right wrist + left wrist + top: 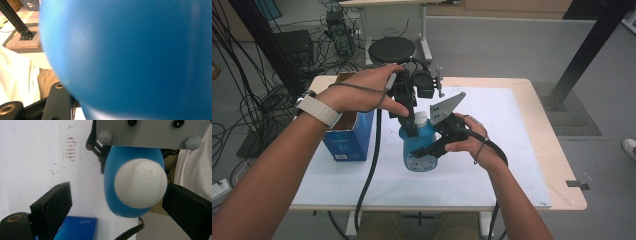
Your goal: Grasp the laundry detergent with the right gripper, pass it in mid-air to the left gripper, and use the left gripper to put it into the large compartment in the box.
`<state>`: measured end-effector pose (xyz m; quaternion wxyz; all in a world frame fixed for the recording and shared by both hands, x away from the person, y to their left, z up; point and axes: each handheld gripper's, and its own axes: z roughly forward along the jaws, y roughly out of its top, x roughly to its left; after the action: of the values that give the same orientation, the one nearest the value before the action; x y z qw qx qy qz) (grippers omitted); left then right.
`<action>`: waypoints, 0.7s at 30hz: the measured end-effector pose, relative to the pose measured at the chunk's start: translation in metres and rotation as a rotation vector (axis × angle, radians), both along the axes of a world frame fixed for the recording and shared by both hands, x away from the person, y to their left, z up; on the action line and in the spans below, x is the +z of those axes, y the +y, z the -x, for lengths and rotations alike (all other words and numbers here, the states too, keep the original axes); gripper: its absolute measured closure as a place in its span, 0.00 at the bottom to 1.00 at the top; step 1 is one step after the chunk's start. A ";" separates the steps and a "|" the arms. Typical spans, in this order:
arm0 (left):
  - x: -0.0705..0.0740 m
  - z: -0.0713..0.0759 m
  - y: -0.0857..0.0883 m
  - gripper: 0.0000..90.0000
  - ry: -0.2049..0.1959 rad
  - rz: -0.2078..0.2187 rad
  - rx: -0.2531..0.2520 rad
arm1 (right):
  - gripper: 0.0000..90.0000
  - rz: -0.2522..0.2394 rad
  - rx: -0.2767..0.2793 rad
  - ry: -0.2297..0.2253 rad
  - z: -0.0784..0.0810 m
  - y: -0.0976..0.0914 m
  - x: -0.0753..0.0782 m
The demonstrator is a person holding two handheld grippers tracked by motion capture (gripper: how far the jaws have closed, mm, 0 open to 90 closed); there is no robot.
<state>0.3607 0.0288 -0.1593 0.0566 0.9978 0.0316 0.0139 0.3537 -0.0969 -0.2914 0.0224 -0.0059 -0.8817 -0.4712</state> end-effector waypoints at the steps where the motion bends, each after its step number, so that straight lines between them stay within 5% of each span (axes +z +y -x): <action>1: 0.000 0.000 0.000 0.11 0.000 -0.001 -0.001 | 0.48 0.001 0.000 -0.001 0.000 0.000 0.000; 21: 0.001 0.000 0.003 0.11 -0.003 0.004 0.007 | 0.48 0.006 0.007 0.003 0.001 0.002 -0.001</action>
<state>0.3605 0.0322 -0.1588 0.0587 0.9975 0.0351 0.0155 0.3530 -0.0953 -0.2923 0.0255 -0.0035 -0.8831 -0.4685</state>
